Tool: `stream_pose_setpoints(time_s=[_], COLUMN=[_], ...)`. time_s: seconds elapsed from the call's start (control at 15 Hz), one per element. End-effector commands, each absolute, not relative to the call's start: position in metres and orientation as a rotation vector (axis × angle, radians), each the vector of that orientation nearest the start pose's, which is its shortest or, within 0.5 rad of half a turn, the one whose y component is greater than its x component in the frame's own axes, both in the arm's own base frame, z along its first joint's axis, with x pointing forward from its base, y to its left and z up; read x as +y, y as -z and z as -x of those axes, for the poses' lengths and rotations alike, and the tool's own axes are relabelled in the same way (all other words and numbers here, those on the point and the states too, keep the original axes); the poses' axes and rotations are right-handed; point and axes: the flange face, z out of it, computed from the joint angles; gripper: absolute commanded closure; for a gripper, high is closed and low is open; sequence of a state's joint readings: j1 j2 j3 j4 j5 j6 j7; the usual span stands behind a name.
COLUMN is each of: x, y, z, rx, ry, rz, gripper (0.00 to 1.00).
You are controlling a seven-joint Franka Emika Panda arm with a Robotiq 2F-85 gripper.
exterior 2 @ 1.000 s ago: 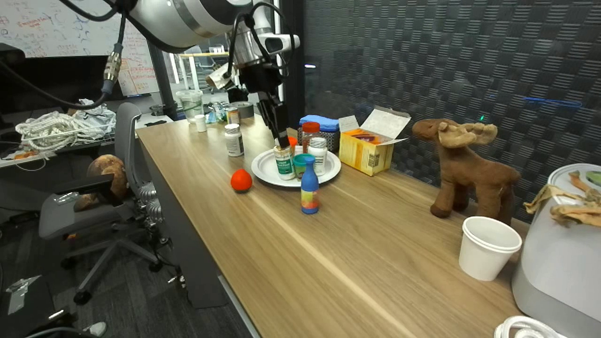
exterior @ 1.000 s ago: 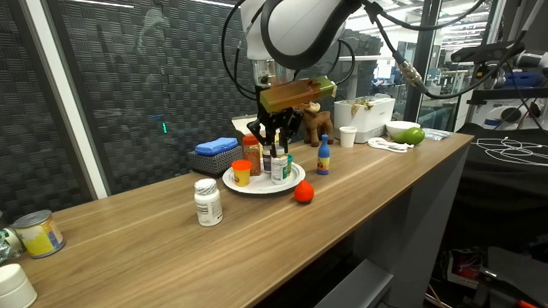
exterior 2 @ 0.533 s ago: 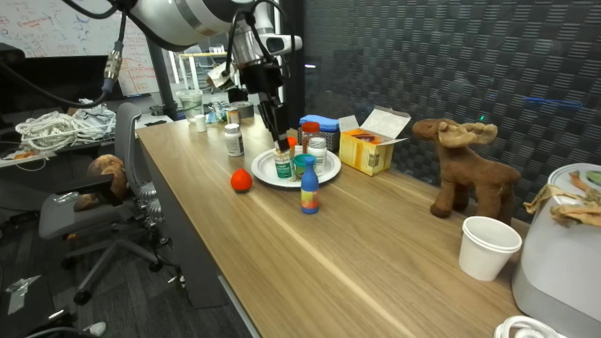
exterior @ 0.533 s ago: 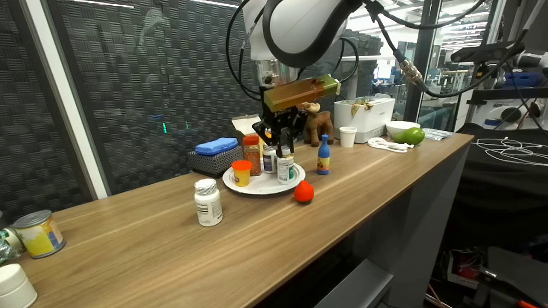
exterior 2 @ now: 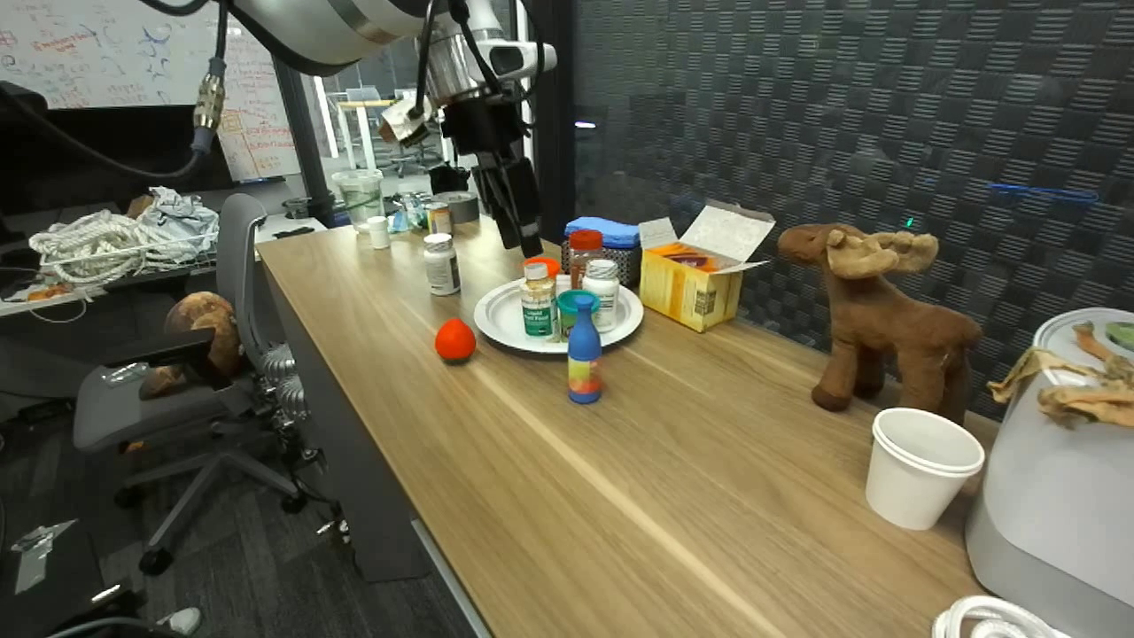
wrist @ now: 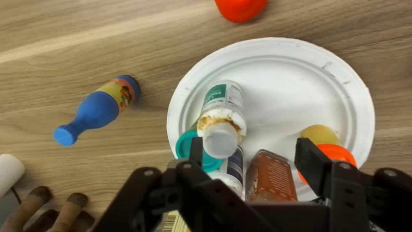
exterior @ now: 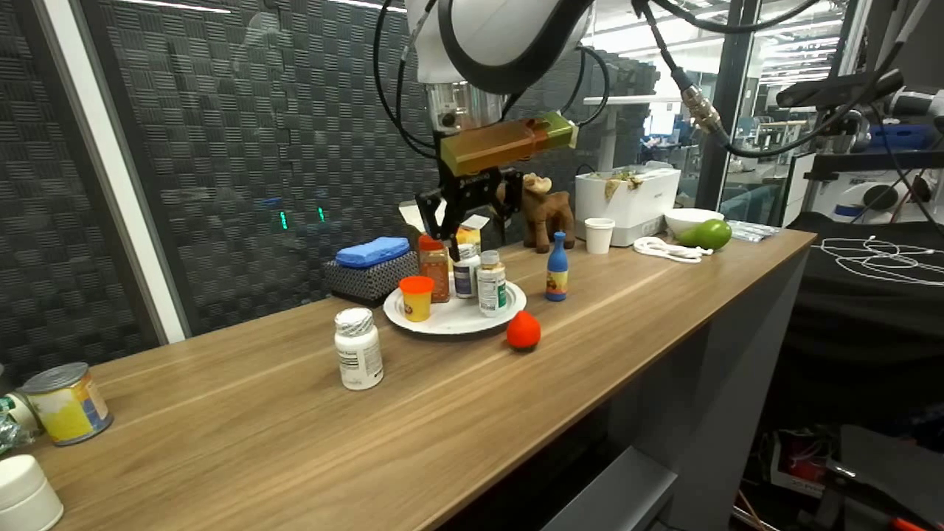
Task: Pick up the bottles and small containers from the table and put them on the white plate.
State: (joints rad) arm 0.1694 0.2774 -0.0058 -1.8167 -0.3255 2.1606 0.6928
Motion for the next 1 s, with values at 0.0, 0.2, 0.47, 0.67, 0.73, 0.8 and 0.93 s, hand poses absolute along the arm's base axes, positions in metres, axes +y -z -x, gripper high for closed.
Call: stream_pose_setpoints(time_s=[0.0,0.2,0.47,0.67,0.73,0.8,0.93], x=[0.124,0.154,0.189,0.212,0.218,0.223,0.232], y=[-0.430,-0.437,-0.431,-0.422,-0.419,-0.415,-0.409], z=[-0.627,-0.628,-0.631,-0.634,-0.635,-0.635,-0.636], rx=[0.538,0.466,0.320,0.201,0.166,0.136,0.077], ry=[0.355,0.360,0.363,0.343,0.327,0.308,0.272], rz=[3.314,3.265,3.196,3.131,3.110,3.090,3.059], gripper=[0.00,0.00,0.00,0.00,0.00,0.00,0.00])
